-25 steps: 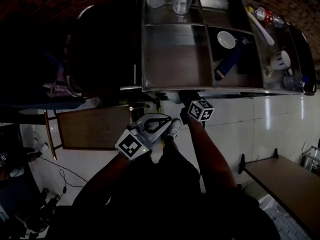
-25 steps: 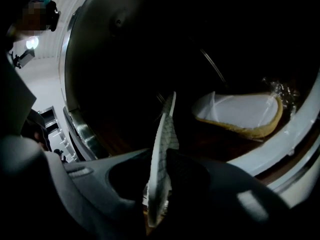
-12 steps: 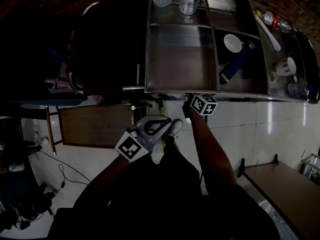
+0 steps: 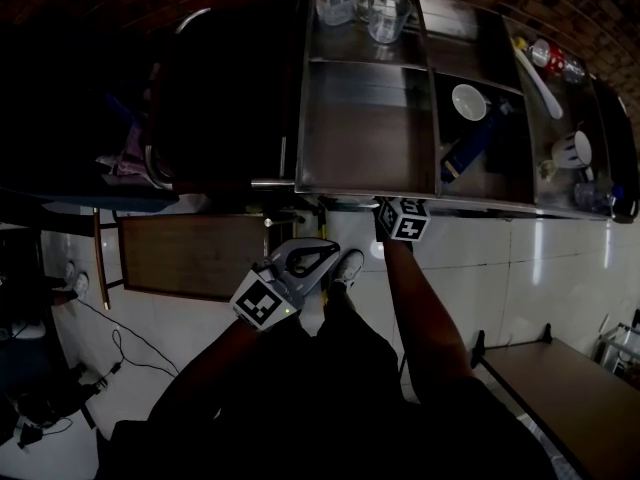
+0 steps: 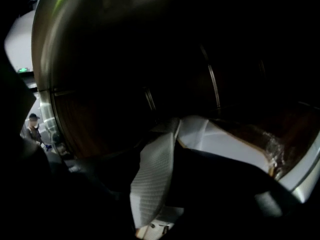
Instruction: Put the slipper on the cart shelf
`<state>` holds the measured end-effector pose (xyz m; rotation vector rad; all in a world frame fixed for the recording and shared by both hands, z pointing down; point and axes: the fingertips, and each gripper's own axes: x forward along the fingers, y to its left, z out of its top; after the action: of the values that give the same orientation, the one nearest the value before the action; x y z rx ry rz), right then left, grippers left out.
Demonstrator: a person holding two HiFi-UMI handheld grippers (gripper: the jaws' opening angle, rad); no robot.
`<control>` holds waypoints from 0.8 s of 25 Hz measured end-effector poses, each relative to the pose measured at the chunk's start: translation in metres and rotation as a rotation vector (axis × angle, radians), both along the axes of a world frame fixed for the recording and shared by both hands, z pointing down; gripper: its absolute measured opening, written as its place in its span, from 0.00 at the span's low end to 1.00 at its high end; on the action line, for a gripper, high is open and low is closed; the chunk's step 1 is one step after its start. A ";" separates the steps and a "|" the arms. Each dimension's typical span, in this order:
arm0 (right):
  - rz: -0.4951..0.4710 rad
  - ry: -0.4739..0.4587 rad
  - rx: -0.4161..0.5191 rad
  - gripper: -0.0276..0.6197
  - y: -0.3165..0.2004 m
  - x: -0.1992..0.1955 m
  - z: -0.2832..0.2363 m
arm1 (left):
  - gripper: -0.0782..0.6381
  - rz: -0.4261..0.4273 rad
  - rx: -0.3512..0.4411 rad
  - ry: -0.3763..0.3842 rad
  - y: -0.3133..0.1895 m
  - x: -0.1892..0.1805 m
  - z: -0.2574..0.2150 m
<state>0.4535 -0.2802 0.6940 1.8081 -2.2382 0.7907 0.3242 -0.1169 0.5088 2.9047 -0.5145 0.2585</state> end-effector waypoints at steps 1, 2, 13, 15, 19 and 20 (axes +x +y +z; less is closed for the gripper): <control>0.003 0.033 0.000 0.46 0.001 0.003 -0.001 | 0.12 -0.008 0.000 -0.001 -0.001 -0.001 -0.001; 0.003 0.064 0.001 0.48 0.002 0.005 -0.003 | 0.12 -0.014 0.005 -0.002 -0.002 -0.002 -0.002; -0.096 0.138 0.024 0.55 0.052 0.016 -0.025 | 0.12 -0.108 0.061 -0.002 -0.006 -0.018 -0.025; -0.153 0.130 0.043 0.55 0.070 0.005 -0.034 | 0.12 -0.121 0.068 -0.004 -0.003 -0.024 -0.028; -0.274 0.059 0.110 0.53 0.102 -0.028 -0.066 | 0.12 -0.143 0.082 0.003 0.002 -0.036 -0.032; -0.297 0.016 0.130 0.52 0.108 -0.037 -0.076 | 0.12 -0.151 0.080 0.005 0.003 -0.040 -0.033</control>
<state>0.4169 -0.1722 0.6181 1.4708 -2.5179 0.5847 0.2845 -0.1141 0.4763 2.9224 -0.7566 0.2141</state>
